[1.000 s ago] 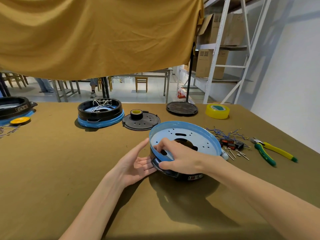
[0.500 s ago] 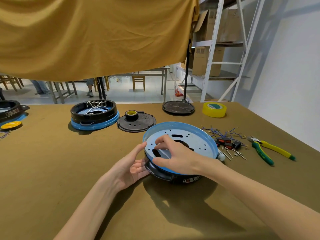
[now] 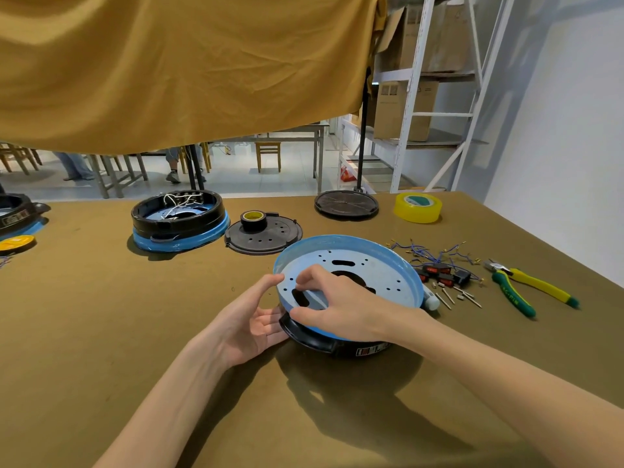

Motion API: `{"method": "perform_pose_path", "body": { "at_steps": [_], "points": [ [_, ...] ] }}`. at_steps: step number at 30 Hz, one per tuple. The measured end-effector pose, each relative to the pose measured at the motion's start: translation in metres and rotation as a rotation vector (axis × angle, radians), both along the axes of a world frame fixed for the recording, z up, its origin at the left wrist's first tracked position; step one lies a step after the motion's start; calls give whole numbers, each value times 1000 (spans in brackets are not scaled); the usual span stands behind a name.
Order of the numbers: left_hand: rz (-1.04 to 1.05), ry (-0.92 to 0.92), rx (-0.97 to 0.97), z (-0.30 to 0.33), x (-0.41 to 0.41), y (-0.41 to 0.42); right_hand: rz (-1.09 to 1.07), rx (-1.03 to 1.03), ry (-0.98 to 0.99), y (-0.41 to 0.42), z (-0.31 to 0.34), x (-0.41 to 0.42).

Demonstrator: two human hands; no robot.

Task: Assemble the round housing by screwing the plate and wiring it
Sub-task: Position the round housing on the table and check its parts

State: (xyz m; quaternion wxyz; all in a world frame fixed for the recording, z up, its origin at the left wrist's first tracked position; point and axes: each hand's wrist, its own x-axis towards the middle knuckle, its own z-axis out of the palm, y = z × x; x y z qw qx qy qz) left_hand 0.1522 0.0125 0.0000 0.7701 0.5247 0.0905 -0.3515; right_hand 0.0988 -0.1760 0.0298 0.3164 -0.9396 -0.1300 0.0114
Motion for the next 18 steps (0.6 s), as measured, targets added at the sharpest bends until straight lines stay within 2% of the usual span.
{"method": "perform_pose_path", "body": {
  "at_steps": [5,7,9,12,15,18],
  "points": [
    [29,-31,86,3,1,-6,-6,42,10,-1,1,-5],
    [33,-12,81,2,4,-5,-90,151,-104,-8,5,-6],
    [41,6,75,0,6,-5,-231,254,-298,-26,7,-8],
    [68,-8,81,-1,6,-8,-494,211,-492,-69,4,-10],
    [99,-17,89,-2,8,-10,-736,53,-404,-117,-5,-12],
    [64,-22,116,1,12,-11,-843,-161,-105,-153,-19,-17]
  ]
}}
